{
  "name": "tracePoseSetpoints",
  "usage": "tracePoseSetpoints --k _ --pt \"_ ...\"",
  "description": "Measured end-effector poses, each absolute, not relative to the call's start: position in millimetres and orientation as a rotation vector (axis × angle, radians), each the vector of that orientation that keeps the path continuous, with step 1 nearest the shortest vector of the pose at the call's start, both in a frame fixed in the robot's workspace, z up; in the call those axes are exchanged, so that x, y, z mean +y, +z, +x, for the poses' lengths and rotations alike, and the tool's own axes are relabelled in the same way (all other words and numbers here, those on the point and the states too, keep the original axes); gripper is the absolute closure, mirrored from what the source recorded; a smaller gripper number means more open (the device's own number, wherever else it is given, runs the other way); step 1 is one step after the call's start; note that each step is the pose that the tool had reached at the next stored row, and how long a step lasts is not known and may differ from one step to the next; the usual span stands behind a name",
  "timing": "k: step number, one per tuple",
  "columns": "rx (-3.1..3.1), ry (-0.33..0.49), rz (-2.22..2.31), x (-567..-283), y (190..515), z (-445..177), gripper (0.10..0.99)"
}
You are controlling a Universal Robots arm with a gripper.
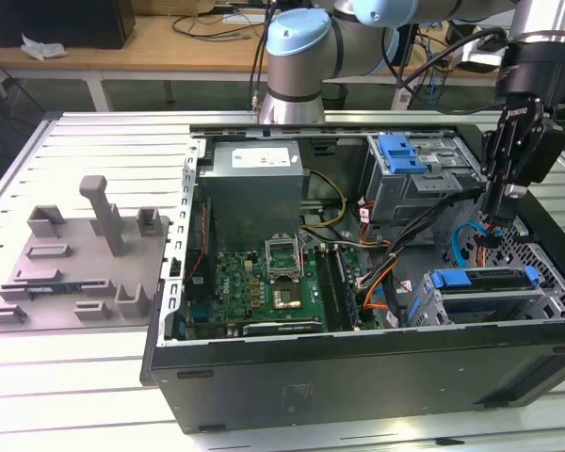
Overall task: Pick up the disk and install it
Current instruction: 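Insert the first disk wire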
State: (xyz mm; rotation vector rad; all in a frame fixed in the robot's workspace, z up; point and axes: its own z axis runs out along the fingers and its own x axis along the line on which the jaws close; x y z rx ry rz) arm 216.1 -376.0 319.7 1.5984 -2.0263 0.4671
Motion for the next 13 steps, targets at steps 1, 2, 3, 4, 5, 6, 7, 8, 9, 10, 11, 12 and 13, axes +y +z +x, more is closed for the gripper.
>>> tracePoseSetpoints --k 1,2,3,4,5,6,7,8,9,10,11,12,13 --pt "-2.026 0.467 1.598 -376.0 319.5 216.1 0.737" --pt "-2.025 0.468 1.598 -376.0 319.3 216.2 0.737" --pt "-2.025 0.469 1.598 -376.0 319.1 216.2 0.737" --pt "-2.024 0.47 1.598 -376.0 319.0 216.2 0.737" --pt "-2.024 0.47 1.598 -376.0 318.9 216.2 0.737" --pt "-2.023 0.471 1.598 -376.0 318.7 216.2 0.737" --pt "-2.023 0.472 1.598 -376.0 318.6 216.2 0.737" --pt "-2.022 0.473 1.597 -376.0 318.5 216.2 0.737" --pt "-2.022 0.473 1.597 -376.0 318.4 216.2 0.749" --pt "-2.021 0.474 1.596 -376.0 318.4 216.2 0.749" --pt "-2.021 0.475 1.596 -376.0 318.3 216.2 0.82" --pt "-2.02 0.476 1.595 -376.0 318.3 216.2 0.886" --pt "-2.02 0.477 1.595 -376.0 318.3 216.2 0.886"
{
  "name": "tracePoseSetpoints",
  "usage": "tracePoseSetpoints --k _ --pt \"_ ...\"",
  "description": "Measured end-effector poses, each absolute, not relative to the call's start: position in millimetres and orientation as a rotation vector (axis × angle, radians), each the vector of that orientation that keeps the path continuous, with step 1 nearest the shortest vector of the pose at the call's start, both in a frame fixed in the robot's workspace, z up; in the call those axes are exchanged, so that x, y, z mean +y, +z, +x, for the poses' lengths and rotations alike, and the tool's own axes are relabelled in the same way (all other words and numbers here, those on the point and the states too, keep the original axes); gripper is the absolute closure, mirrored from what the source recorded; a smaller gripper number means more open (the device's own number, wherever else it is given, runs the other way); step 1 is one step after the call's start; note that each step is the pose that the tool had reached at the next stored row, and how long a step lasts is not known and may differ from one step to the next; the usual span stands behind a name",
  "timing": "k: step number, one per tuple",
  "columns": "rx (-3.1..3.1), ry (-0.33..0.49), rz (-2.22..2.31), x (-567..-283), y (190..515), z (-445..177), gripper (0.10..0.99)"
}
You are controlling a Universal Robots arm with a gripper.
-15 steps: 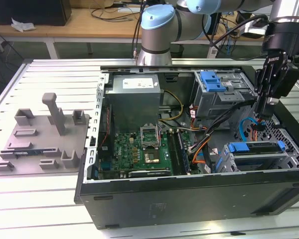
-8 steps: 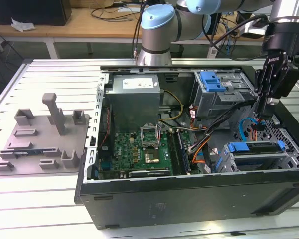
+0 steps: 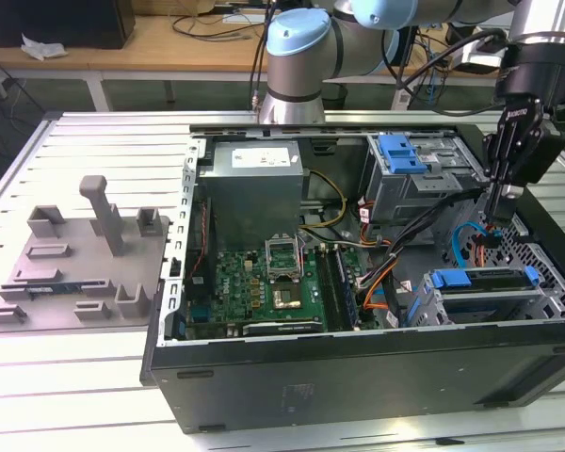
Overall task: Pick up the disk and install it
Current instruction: 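Insert the first disk wire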
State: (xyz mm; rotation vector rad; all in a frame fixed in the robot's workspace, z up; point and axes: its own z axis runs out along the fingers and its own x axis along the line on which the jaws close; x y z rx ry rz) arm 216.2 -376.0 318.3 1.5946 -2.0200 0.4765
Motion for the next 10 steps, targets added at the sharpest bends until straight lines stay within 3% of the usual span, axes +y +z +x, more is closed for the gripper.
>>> tracePoseSetpoints --k 1,10 --pt "-2.02 0.477 1.594 -376.0 318.3 216.2 0.918" --pt "-2.02 0.477 1.597 -382.3 318.2 215.5 0.918"
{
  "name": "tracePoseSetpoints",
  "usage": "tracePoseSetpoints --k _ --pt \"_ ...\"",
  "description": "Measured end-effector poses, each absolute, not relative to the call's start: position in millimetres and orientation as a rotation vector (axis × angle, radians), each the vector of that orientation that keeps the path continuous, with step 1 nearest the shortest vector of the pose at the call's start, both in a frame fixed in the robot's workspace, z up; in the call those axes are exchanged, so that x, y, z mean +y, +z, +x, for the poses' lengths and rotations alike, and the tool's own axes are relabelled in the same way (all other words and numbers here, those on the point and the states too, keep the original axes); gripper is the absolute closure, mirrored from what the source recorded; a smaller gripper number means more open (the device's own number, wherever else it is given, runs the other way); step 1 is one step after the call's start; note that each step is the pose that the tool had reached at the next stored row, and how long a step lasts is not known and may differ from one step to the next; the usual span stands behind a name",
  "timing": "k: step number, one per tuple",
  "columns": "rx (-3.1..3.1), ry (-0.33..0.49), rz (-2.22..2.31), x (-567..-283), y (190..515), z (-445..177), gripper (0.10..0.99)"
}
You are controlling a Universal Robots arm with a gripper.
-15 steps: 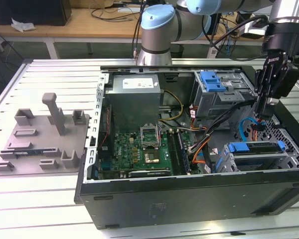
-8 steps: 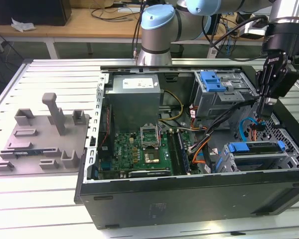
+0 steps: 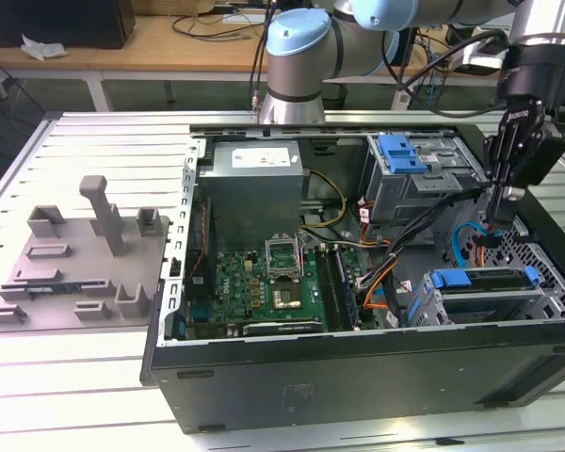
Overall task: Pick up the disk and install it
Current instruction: 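Insert the first disk wire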
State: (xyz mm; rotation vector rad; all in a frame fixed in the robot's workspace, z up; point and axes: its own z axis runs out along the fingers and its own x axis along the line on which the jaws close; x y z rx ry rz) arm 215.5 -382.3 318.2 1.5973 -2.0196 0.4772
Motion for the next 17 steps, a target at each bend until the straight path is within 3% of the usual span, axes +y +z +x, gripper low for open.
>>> tracePoseSetpoints --k 17 --pt "-2.032 0.469 1.61 -402.8 324.6 203.8 0.918"
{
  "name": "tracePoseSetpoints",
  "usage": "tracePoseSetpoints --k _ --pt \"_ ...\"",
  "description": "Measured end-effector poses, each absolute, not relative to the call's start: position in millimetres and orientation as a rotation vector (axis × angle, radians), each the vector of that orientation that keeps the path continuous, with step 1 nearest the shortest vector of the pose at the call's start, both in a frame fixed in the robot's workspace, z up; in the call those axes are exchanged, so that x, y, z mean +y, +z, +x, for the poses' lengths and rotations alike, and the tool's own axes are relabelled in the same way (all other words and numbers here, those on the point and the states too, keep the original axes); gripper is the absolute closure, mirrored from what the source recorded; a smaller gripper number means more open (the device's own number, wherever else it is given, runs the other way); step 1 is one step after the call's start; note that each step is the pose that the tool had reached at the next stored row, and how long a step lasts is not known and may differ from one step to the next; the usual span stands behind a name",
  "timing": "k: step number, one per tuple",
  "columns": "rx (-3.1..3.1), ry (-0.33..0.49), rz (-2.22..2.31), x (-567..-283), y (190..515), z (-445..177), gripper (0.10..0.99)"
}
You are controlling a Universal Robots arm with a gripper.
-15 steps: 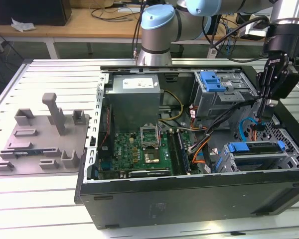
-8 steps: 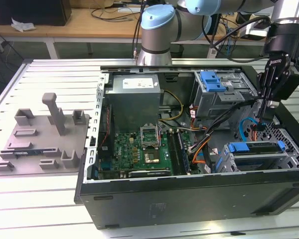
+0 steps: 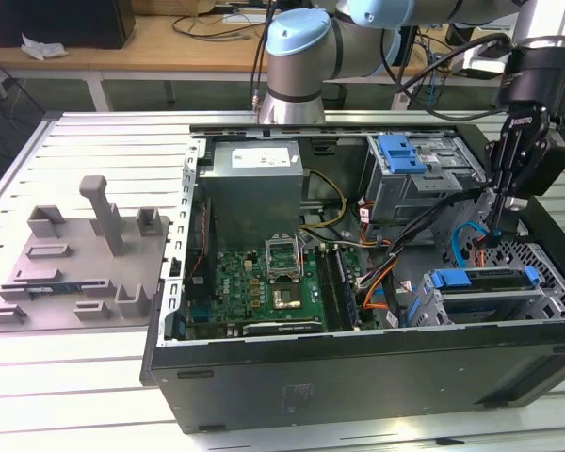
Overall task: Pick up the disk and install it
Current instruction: 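Insert the first disk wire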
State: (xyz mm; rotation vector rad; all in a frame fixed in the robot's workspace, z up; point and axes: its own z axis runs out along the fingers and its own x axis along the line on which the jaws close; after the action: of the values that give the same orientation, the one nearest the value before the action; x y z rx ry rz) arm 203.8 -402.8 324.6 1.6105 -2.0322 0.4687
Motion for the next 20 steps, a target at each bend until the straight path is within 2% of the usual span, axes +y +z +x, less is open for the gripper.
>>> tracePoseSetpoints --k 20 --pt "-2.075 0.412 1.65 -447.1 331.7 192.8 0.918"
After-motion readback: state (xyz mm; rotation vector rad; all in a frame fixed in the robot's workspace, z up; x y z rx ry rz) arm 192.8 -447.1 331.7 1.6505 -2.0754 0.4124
